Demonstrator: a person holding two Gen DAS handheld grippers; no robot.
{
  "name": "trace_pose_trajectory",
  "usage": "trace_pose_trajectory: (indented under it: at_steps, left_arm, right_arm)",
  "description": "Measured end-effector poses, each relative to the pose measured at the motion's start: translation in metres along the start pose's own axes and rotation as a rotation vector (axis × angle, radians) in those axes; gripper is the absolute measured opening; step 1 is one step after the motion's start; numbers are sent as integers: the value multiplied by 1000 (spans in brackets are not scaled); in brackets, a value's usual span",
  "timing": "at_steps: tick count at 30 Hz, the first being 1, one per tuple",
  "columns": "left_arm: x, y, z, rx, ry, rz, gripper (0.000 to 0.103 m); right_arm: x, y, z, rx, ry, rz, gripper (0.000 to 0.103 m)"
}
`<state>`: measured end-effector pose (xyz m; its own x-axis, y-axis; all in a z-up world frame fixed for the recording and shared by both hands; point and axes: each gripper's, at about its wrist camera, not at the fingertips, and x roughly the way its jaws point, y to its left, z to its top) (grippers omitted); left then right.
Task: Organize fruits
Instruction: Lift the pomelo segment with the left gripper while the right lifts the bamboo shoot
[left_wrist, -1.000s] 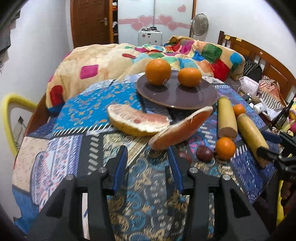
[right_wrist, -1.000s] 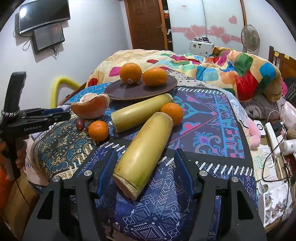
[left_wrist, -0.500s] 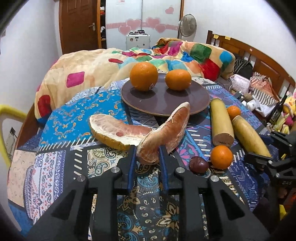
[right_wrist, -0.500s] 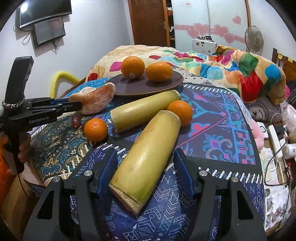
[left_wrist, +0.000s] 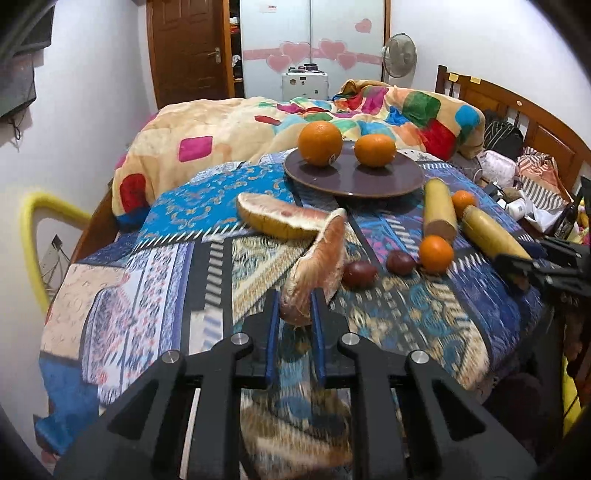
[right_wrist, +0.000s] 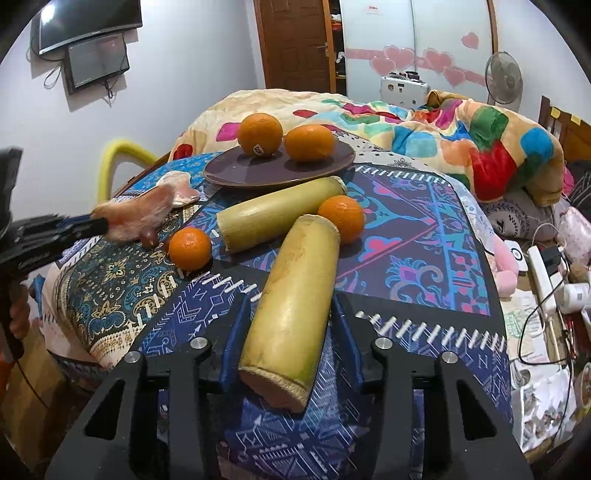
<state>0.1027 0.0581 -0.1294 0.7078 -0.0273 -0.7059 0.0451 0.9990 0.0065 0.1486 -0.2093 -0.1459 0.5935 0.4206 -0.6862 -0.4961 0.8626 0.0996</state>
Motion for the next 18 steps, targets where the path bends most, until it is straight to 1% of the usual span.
trace_pose_trajectory:
  at_steps: [3,6,9,11,15,18]
  left_arm:
    - [-12,-5,-10,7,2,12,15]
    - [-19,-12,-16,24,11,-7,14]
    - [-19,-19,-18,44,21,1,14]
    - [-17,-19,-15,31,27,3,15]
    - [-11,-15,-6,8,36,-21,28]
    - [0,-16,0,24,52,-26,34]
  right_arm:
    - [-4,-2,-1,4,-1,-13,35]
    - [-7,-3,-4,4,2,-16,34]
    - [-10,-3,-6,-1,9,-21,34]
    - [-10,-3,-5,-3,18,-24,34]
    - [-10,-2,-2,-14,22,-19,34]
    - [-7,-2,1,-19,26,-19,35]
